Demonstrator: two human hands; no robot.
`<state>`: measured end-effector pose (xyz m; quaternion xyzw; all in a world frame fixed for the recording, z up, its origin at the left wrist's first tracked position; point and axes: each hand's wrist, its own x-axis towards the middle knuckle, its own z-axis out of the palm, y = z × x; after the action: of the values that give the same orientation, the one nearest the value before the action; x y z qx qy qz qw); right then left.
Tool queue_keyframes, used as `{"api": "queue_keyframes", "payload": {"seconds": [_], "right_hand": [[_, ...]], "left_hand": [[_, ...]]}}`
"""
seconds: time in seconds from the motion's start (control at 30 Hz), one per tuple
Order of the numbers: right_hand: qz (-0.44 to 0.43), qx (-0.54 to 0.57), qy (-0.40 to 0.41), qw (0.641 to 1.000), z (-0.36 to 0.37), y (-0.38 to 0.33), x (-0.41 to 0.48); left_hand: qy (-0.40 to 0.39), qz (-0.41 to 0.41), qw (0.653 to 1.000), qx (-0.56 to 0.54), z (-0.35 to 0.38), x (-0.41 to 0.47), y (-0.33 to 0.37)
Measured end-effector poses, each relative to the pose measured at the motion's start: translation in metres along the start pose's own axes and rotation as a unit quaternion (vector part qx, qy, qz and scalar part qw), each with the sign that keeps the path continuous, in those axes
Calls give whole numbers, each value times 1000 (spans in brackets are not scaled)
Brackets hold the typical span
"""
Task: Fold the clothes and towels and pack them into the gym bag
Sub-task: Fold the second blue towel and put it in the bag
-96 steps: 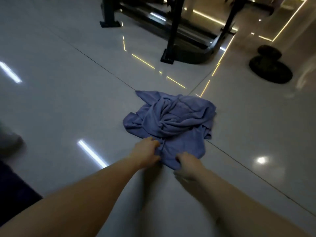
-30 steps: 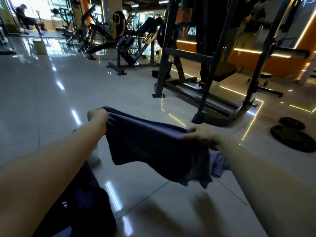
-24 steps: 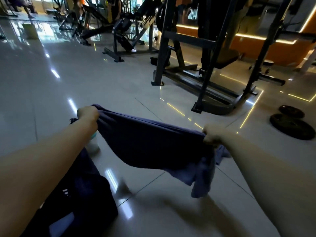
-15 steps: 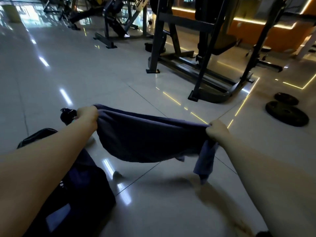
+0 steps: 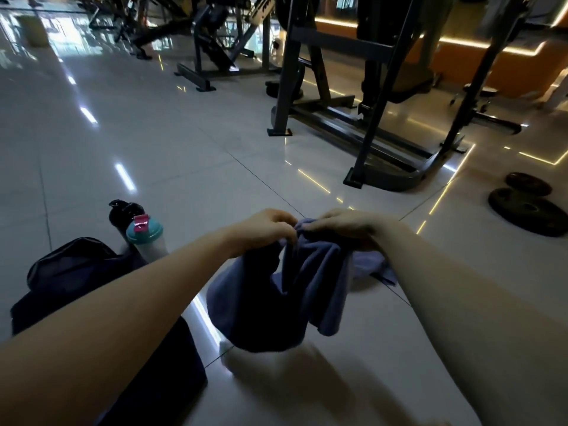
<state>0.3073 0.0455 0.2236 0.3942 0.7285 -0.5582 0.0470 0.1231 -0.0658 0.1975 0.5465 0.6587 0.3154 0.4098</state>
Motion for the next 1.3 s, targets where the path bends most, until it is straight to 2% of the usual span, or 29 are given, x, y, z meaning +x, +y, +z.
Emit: {"api": "queue_keyframes", "payload": {"seconds": [0.1,0.2,0.33,0.53,0.73,0.93,1.13,1.23,1.3], "right_hand": [[-22,8,4,1000,4,0,5],[-13,-11,9,1000,6,8,5],[-10,-37,-24,999,-2,23,-5],[0,0,-20,1000,-10,42,-13],[19,19,-8,1000,-20,57,-23],[39,1,57,998,-18,63,-26],[43,-11,78,996,-20,61,-31],[48,21,102,993,-26,62,-36],[43,68,120,990,-28,64,-39]], "left_hand": [[-54,20,998,10,5,0,-1],[-19,-12,1000,6,-1,1,-1],[-13,-79,993,-85,-18,-2,-11],[24,-135,989,-48,-24,-5,-41],[35,-132,990,-43,-36,-12,-52],[42,-154,987,2,-40,-17,-50],[112,-180,977,0,-40,-22,-54],[151,-190,970,-9,-41,-21,-61],[150,-183,971,-28,-41,-23,-63]]}}
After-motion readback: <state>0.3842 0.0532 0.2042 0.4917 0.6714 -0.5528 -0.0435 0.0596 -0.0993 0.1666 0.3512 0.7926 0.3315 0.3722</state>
